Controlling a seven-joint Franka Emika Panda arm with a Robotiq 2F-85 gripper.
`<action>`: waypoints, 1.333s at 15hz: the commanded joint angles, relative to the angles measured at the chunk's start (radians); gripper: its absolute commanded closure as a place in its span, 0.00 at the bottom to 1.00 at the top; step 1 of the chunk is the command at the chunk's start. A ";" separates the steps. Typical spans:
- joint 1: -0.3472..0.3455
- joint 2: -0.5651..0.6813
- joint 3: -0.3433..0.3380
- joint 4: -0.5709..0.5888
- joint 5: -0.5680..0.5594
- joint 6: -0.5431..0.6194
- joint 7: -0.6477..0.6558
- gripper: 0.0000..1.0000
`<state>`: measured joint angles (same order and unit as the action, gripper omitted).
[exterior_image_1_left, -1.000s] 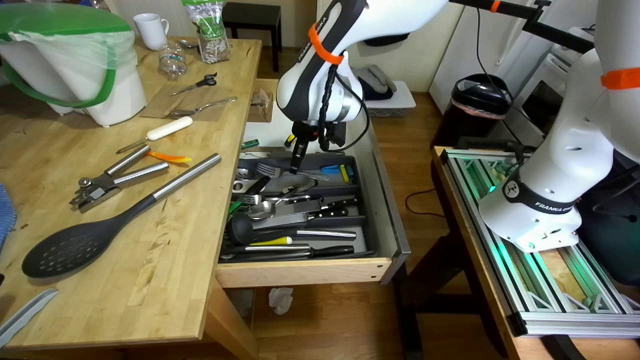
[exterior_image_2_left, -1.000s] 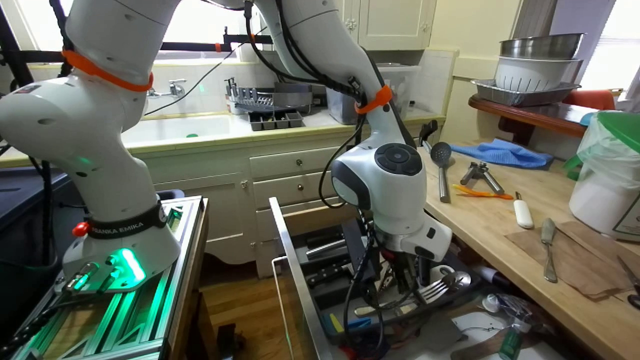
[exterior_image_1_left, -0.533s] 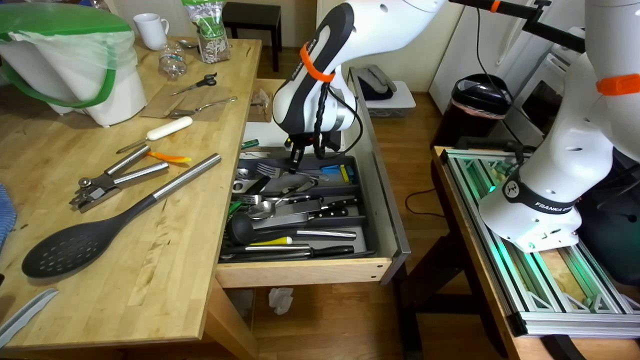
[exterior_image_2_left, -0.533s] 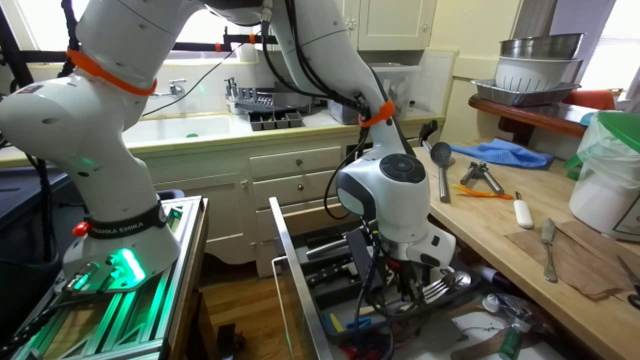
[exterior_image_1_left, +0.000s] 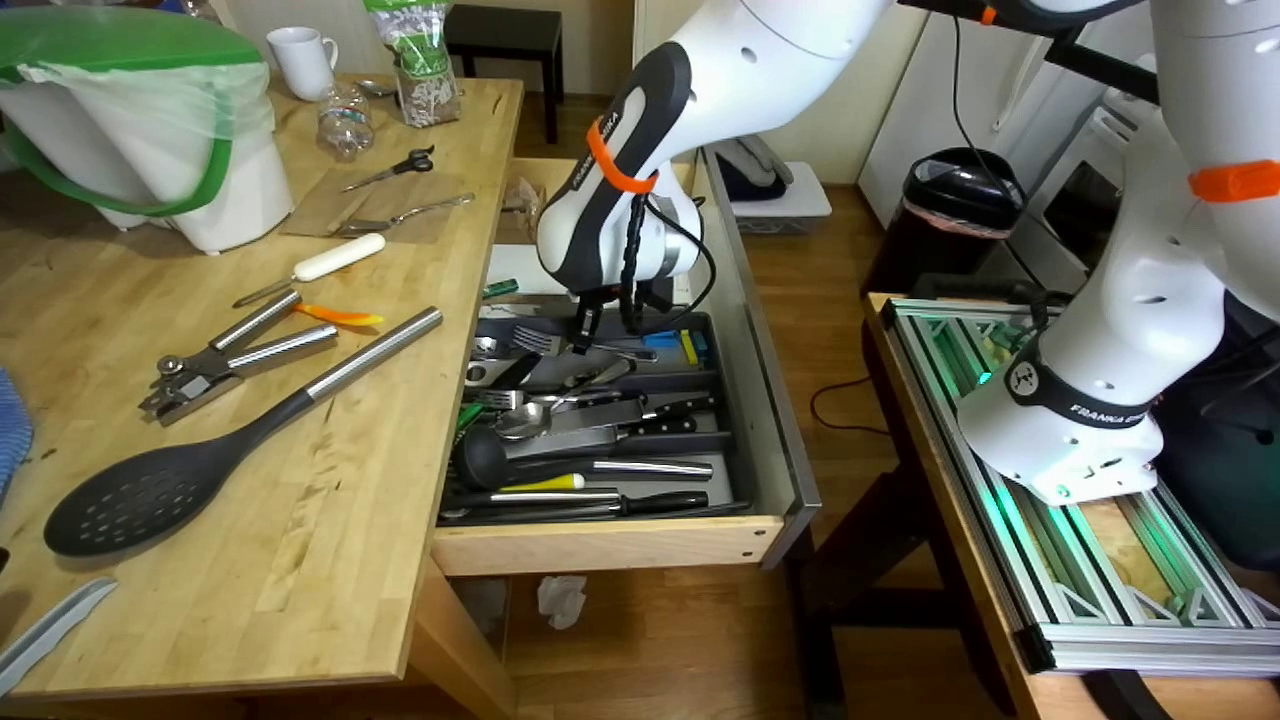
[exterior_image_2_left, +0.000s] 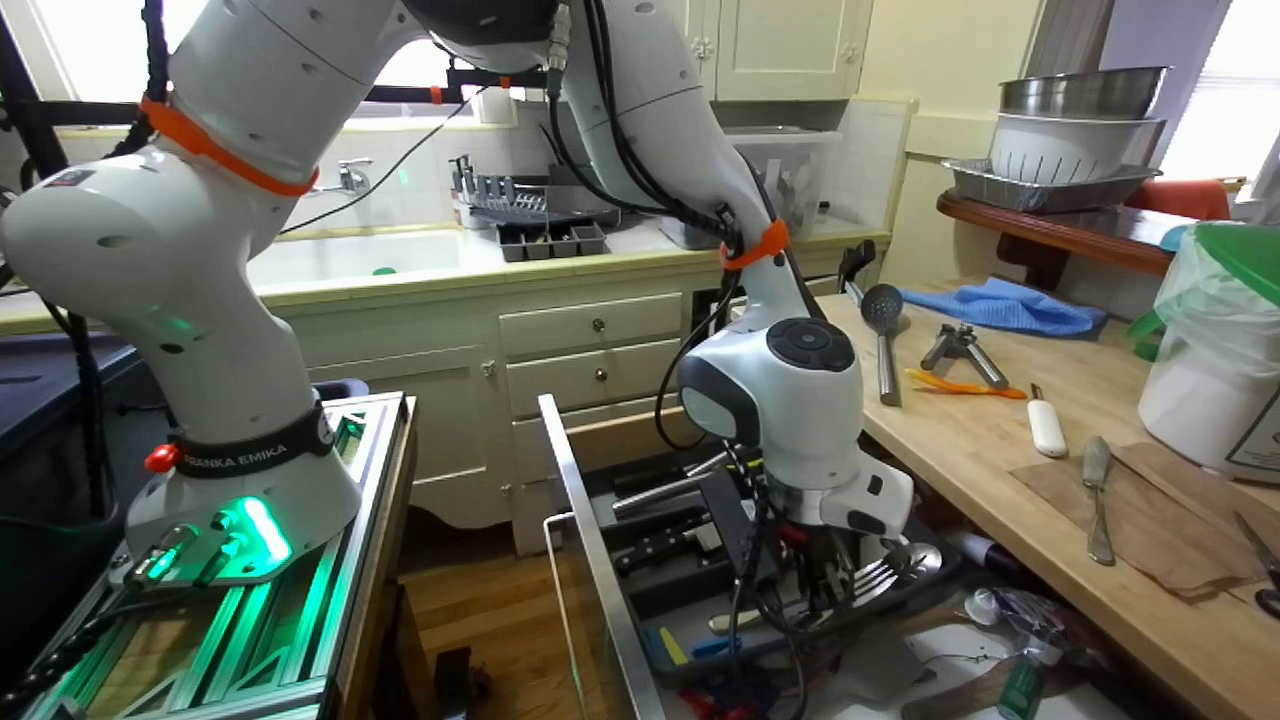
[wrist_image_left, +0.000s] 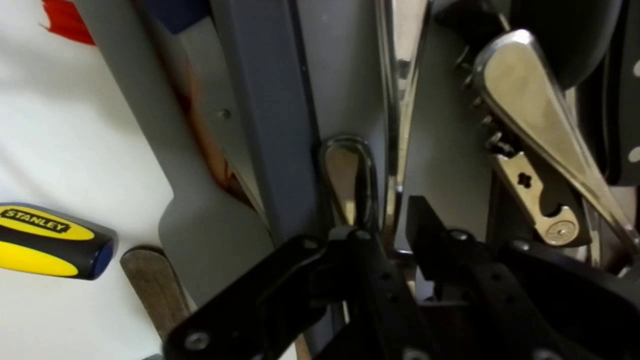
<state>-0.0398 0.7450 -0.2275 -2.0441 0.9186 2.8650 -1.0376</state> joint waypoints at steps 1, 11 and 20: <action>0.024 0.040 -0.017 0.032 -0.014 0.017 0.027 0.96; 0.086 -0.115 -0.115 -0.047 -0.032 -0.035 0.042 0.98; -0.058 -0.217 -0.086 -0.079 -0.278 -0.126 0.521 0.98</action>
<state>-0.0374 0.5831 -0.3368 -2.0867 0.7582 2.7782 -0.7119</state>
